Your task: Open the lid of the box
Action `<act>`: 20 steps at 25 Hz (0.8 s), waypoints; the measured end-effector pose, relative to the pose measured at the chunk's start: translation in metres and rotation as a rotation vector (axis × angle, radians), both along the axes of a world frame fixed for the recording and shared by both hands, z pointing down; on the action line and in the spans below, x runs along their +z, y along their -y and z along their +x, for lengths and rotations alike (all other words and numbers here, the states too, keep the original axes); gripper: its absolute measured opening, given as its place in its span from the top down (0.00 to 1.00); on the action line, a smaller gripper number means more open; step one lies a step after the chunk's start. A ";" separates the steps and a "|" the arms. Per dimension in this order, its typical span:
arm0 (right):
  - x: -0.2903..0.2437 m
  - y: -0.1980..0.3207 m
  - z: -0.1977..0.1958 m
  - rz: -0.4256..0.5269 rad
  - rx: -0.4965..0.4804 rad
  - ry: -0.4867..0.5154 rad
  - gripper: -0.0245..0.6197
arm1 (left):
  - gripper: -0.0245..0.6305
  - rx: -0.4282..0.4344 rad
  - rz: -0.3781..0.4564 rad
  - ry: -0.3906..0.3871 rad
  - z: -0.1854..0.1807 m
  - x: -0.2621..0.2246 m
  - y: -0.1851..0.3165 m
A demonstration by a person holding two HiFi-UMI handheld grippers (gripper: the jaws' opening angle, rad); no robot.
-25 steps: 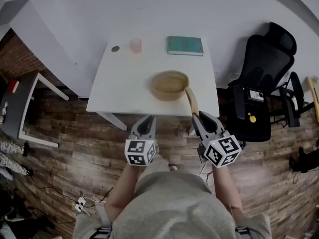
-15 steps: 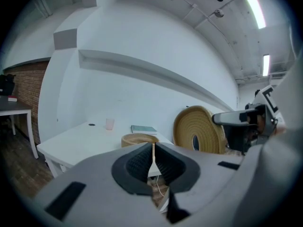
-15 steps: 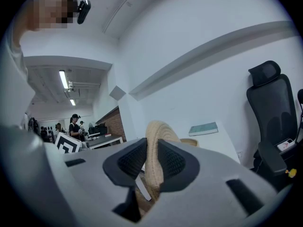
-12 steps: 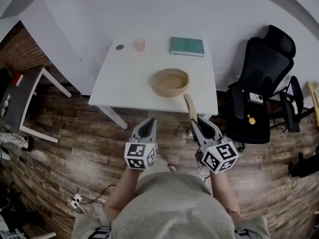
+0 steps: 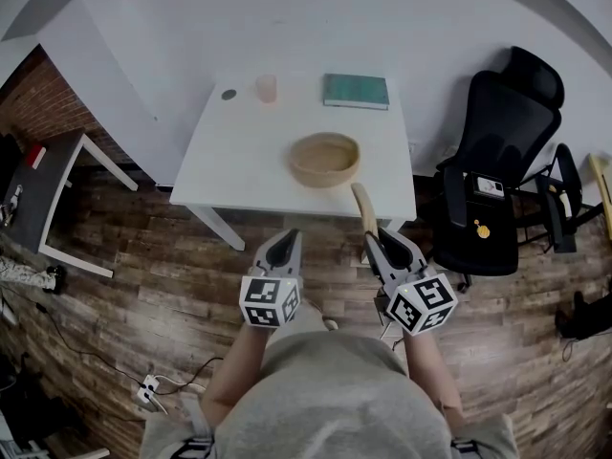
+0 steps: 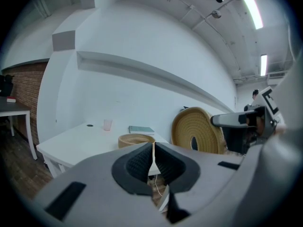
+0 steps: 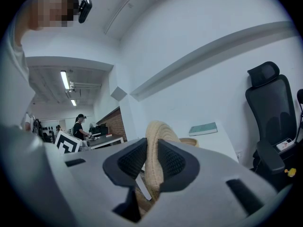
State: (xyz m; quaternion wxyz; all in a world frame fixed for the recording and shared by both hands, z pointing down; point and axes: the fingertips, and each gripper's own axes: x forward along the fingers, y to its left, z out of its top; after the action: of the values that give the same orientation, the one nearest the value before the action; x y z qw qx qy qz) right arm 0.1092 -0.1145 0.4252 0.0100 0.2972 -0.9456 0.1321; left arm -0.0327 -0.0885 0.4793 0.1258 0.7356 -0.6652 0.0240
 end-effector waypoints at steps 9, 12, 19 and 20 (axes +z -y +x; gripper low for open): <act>0.001 0.003 -0.003 0.006 0.000 -0.008 0.85 | 0.94 0.003 -0.003 -0.004 -0.001 0.001 0.003; 0.002 0.003 -0.005 0.006 -0.001 -0.009 0.85 | 0.94 0.004 -0.004 -0.004 -0.003 0.001 0.003; -0.001 0.007 -0.009 0.007 -0.007 -0.011 0.85 | 0.94 0.007 -0.011 -0.002 -0.005 0.003 0.006; -0.001 0.007 -0.010 0.008 -0.008 -0.011 0.85 | 0.94 0.008 -0.012 -0.004 -0.005 0.004 0.006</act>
State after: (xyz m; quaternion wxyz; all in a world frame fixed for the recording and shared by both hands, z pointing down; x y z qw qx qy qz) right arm 0.0996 -0.1216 0.4245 0.0148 0.2943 -0.9471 0.1267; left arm -0.0377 -0.0946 0.4834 0.1315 0.7375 -0.6619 0.0273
